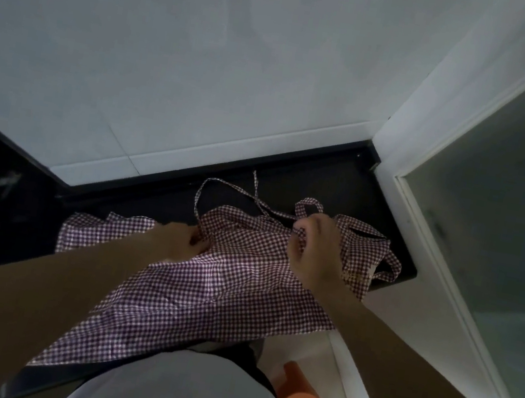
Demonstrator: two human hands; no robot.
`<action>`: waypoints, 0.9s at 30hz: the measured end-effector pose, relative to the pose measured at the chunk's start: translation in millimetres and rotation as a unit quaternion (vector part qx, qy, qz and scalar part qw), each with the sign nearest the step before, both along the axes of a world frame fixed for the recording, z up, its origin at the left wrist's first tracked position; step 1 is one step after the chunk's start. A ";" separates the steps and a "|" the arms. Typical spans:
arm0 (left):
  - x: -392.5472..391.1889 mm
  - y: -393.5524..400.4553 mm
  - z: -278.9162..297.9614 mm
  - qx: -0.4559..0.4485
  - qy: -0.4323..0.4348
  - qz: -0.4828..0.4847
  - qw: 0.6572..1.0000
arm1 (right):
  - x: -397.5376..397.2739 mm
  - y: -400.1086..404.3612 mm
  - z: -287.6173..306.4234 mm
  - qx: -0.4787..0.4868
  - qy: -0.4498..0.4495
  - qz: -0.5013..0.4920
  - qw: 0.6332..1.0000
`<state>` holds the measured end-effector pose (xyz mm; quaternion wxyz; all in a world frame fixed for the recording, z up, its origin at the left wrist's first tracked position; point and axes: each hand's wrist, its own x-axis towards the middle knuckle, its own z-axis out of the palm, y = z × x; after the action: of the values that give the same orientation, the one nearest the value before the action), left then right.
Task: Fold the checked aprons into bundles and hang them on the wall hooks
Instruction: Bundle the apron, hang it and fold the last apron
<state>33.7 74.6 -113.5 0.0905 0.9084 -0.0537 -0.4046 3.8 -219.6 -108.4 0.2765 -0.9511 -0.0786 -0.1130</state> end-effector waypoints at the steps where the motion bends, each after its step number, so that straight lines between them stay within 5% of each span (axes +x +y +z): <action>1: -4.2 2.5 -2.0 0.029 0.006 -0.016 0.999 | -4.5 7.7 -2.2 0.012 0.039 0.074 0.996; 4: -17.0 11.0 3.1 0.097 0.042 -0.044 0.993 | -17.8 24.5 -17.5 -0.054 0.222 0.200 0.953; 7: -28.1 27.4 -0.4 0.104 0.050 -0.037 0.993 | -24.7 29.7 -36.4 -0.152 0.334 0.179 0.913; 14: -65.4 65.5 -0.7 0.116 0.009 -0.038 0.993 | -3.8 42.7 -17.1 -0.272 0.422 0.038 0.864; 21: -56.6 132.4 24.8 0.052 0.116 0.010 0.992 | 10.0 73.9 1.9 -0.440 0.471 0.000 0.764; 24: -53.6 157.3 29.9 -0.065 0.187 0.159 0.967 | 4.0 110.5 14.4 -0.498 0.354 0.032 0.791; 27: -49.5 176.4 28.3 -0.075 0.095 0.109 0.987 | 2.9 145.4 17.5 -0.278 0.258 0.159 0.912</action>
<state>-15.9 251.0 -85.2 0.2070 0.8570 0.0243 -0.4714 6.7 -74.2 -90.9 0.0256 -0.9606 -0.1828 0.2078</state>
